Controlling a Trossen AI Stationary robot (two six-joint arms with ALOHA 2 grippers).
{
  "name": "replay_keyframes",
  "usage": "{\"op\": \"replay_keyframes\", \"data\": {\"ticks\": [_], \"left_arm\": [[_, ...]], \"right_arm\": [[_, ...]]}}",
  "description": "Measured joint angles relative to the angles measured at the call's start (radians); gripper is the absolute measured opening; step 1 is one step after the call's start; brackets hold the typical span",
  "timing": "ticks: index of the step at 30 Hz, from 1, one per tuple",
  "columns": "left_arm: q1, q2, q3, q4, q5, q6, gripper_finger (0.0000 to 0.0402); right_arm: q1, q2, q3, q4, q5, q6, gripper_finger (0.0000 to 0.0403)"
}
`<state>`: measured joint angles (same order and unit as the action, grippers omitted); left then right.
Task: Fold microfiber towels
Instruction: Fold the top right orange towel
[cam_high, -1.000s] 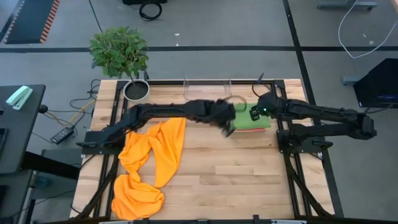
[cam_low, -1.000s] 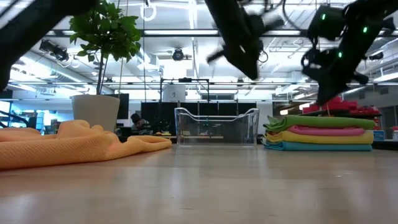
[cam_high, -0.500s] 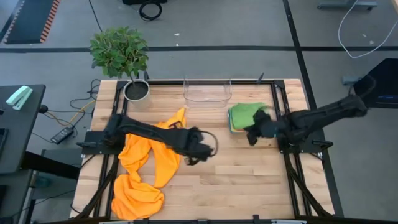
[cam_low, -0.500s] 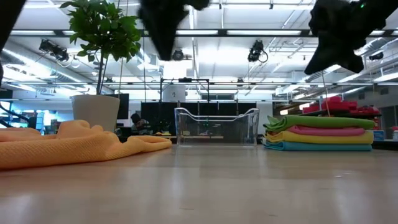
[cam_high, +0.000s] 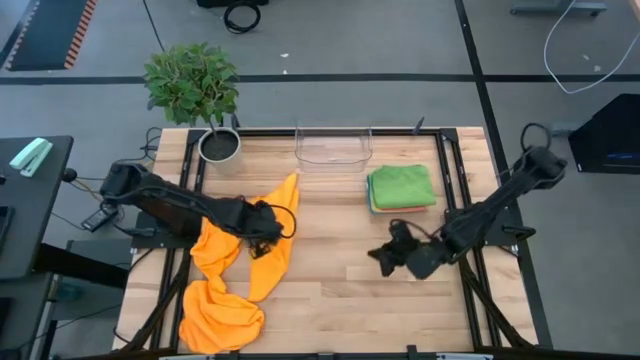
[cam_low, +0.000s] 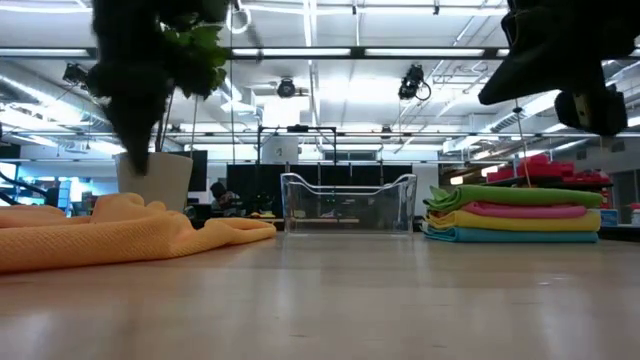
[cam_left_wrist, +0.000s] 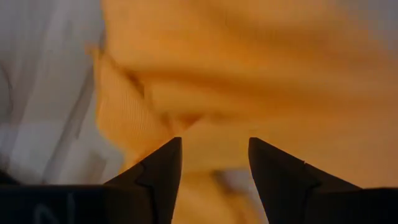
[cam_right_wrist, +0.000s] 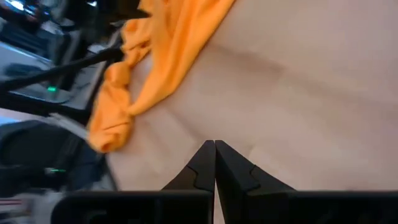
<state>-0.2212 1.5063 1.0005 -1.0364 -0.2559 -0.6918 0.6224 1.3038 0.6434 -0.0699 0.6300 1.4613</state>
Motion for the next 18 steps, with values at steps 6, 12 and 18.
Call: {"op": "replay_keyframes", "data": {"ticks": [6, 12, 18], "left_arm": [[0.095, -0.031, -0.182, 0.158, 0.093, 0.212, 0.0207], [0.105, -0.029, -0.187, 0.279, 0.119, 0.281, 0.0182], [0.066, -0.028, -0.065, 0.309, 0.107, 0.292, 0.003]], "right_arm": [[0.066, 0.164, 0.053, 0.151, 0.038, 0.097, 0.0016], [0.092, 0.252, 0.18, 0.06, 0.043, 0.102, 0.0017], [0.095, 0.25, 0.273, -0.144, 0.032, 0.079, 0.0017]]}}
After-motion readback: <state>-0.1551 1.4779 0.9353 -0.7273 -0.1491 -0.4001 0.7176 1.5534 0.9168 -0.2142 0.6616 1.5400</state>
